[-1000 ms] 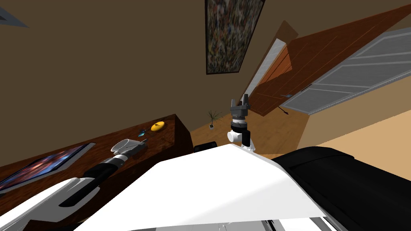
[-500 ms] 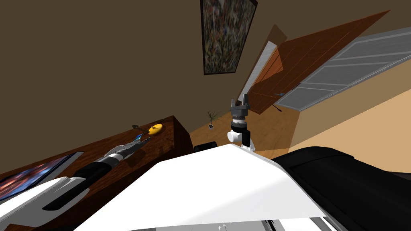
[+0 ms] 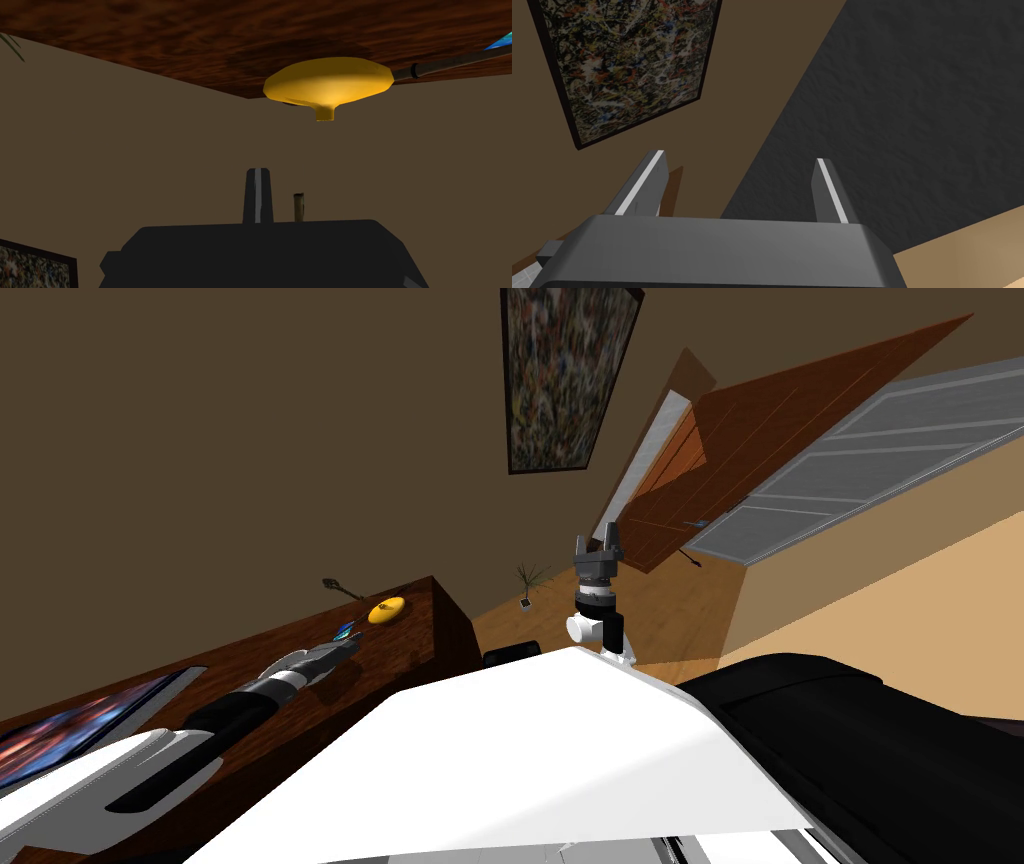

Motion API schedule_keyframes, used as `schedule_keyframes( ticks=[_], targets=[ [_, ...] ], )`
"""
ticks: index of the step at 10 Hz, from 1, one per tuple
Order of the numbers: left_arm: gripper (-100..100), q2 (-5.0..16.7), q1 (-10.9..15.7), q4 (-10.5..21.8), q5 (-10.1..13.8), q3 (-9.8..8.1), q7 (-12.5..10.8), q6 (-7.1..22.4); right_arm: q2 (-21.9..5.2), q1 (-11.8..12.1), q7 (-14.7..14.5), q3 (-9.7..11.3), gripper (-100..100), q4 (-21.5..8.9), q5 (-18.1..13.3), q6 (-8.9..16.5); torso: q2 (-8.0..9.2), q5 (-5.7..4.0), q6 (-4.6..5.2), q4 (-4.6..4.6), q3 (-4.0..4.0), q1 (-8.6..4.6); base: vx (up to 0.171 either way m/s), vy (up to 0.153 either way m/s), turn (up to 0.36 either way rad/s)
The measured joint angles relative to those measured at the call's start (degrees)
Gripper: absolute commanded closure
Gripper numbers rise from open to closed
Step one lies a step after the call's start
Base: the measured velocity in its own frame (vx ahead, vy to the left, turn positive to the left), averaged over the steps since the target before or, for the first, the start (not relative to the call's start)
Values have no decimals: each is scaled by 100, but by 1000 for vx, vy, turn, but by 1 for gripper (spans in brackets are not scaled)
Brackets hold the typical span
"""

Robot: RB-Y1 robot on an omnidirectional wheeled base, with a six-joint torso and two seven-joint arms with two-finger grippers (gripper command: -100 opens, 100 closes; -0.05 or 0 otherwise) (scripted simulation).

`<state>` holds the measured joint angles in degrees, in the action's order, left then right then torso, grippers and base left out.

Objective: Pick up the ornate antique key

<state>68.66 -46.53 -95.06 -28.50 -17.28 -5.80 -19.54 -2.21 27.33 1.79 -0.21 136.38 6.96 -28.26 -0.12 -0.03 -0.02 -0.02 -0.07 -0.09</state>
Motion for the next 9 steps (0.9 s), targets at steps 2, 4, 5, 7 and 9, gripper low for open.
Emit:
schedule_keyframes(
  ticks=[2,4,5,7,9],
  targets=[
    [0,0,0,0,0,0,0,0,0,0,0,0,0,0,0,0,0,0,0,0,0,0,0,0,0],
    [-100,92,-66,39,23,-78,-56,-27,0,-1,0,0,0,0,0,0,5,-1,3,1,2,3,-28,17,-124],
    [-100,222,-99,118,50,-144,-146,-65,0,-1,0,0,0,0,0,0,9,1,3,2,5,9,-31,35,-130],
    [-100,495,-195,294,111,-307,-349,-152,0,-1,0,0,0,0,0,0,12,3,2,3,6,15,-40,38,-120],
    [-100,756,-221,498,172,-414,-528,-252,0,-1,0,0,0,0,0,0,13,3,1,3,8,12,-37,21,-94]
  ],
)
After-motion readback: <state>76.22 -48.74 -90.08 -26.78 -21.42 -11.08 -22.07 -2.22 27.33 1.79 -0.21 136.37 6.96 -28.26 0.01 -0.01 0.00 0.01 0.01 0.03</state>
